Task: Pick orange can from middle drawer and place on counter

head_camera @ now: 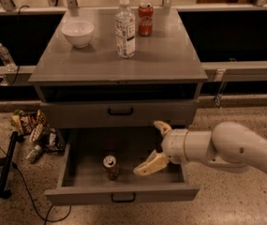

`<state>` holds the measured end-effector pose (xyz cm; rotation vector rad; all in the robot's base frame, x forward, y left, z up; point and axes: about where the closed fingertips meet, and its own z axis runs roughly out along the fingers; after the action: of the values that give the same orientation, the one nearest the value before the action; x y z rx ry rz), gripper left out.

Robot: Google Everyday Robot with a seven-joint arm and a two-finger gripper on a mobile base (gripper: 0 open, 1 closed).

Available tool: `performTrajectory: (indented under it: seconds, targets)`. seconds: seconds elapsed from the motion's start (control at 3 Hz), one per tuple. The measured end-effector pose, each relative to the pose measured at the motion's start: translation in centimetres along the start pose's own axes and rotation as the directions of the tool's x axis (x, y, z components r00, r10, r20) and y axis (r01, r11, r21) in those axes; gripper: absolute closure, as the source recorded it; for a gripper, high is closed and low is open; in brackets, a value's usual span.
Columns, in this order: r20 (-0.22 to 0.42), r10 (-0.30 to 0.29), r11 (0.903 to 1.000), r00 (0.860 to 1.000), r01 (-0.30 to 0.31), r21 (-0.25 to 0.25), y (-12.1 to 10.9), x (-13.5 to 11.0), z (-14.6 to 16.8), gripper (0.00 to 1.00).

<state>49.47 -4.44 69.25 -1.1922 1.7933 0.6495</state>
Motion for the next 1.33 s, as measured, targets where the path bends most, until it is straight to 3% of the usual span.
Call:
performTrajectory:
  seconds: [0.33,1.0,1.33]
  targets:
    - [0.053,0.015,0.9999,0.998,-0.015,-0.008,0.3,3.5,5.0,0.0]
    - [0.0,0.084,0.995,0.997,-0.083,-0.056,0.1,10.2,13.4,0.0]
    - [0.0,0.084,0.995,0.997,-0.083,-0.056,0.1,10.2,13.4,0.0]
